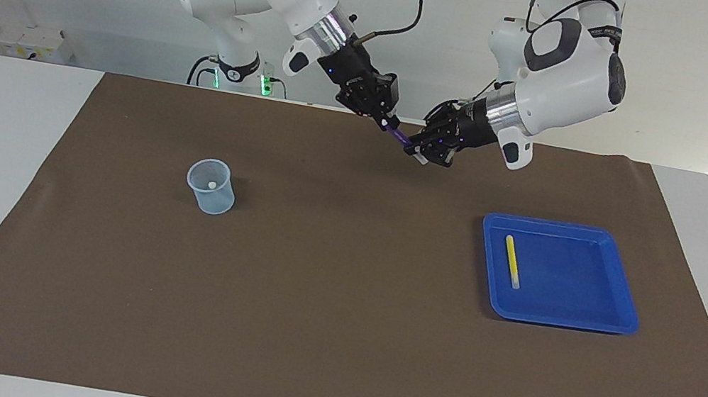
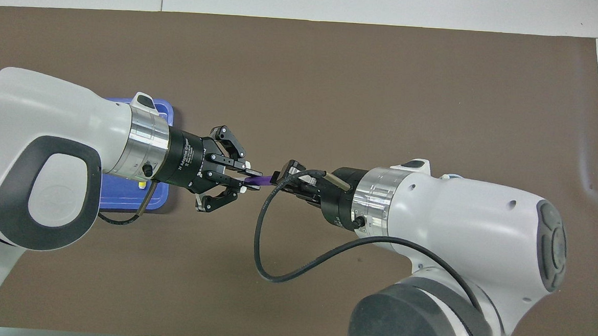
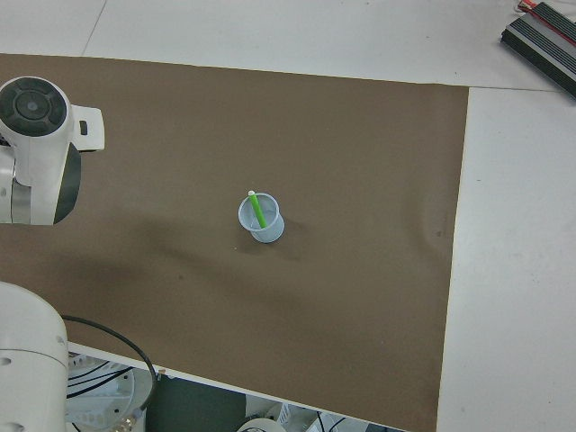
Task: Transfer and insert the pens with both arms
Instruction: 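Pass the purple pen from the left gripper to the right gripper, then insert the purple pen into the cup while the left gripper reaches the tray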
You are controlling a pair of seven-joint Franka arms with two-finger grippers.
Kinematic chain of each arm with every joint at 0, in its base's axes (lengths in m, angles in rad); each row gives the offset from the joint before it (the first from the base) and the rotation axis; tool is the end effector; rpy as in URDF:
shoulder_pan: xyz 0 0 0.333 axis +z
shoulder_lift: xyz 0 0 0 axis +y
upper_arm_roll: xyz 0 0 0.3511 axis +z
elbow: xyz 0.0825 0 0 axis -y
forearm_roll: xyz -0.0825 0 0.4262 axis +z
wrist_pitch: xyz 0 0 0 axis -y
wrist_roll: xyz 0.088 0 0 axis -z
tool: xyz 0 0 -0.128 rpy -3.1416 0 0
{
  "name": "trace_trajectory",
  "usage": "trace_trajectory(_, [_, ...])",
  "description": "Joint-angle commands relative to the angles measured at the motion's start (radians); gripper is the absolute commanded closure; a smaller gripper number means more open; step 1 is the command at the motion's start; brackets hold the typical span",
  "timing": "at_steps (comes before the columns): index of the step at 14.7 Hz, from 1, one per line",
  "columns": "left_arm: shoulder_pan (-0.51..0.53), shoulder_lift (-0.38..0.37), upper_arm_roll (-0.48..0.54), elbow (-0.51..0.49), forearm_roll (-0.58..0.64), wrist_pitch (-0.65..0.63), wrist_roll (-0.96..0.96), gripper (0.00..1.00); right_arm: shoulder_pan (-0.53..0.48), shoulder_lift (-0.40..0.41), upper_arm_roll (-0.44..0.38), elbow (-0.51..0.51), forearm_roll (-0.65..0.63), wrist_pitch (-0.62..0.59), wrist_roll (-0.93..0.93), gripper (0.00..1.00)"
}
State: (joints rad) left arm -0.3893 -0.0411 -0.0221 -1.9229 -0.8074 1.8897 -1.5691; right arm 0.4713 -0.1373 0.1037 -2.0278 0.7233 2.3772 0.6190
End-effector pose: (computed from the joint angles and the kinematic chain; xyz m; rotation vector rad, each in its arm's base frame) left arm 0.5199 -0.3011 0.5355 1.9580 1.6843 -0.8628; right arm 0.4964 0.3447 0.5697 -2.3239 0.5333 -0.0587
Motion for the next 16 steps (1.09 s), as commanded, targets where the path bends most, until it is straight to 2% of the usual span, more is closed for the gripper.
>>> trace_trajectory(1, [-0.013,-0.031,0.011,-0.03,-0.016,0.02,-0.005,1.0,-0.022,0.008,0.004,0.005,-0.005,0.002,-0.016,1.0])
trace_trajectory(2, [-0.02,-0.031,0.011,-0.025,-0.015,0.026,0.003,0.01,-0.022,0.008,0.004,0.005,-0.005,-0.001,-0.018,1.0])
trace_trajectory(5, [-0.028,-0.031,0.013,-0.021,-0.009,0.037,0.001,0.0,-0.025,0.008,0.002,0.006,-0.007,-0.022,-0.027,1.0])
trace_trajectory(6, [-0.028,-0.033,0.013,-0.021,-0.003,0.037,0.004,0.0,-0.037,0.007,-0.001,0.014,-0.019,-0.067,-0.048,1.0])
trace_trajectory(9, [-0.011,-0.031,0.016,-0.018,0.004,0.025,0.065,0.0,-0.143,0.016,0.001,0.113,-0.16,-0.318,-0.172,1.0])
trace_trajectory(10, [-0.008,-0.031,0.019,-0.019,0.023,0.019,0.098,0.0,-0.184,0.018,-0.001,0.144,-0.2,-0.404,-0.238,1.0])
trace_trajectory(12, [-0.009,-0.033,0.021,-0.025,0.138,0.016,0.151,0.0,-0.268,0.019,-0.002,0.204,-0.292,-0.562,-0.413,1.0])
trace_trajectory(14, [-0.008,-0.046,0.021,-0.044,0.181,-0.004,0.26,0.0,-0.327,0.019,-0.002,0.238,-0.405,-0.633,-0.587,1.0])
trace_trajectory(16, [0.05,-0.059,0.021,-0.07,0.22,-0.032,0.403,0.0,-0.373,0.021,-0.002,0.25,-0.523,-0.662,-0.787,1.0])
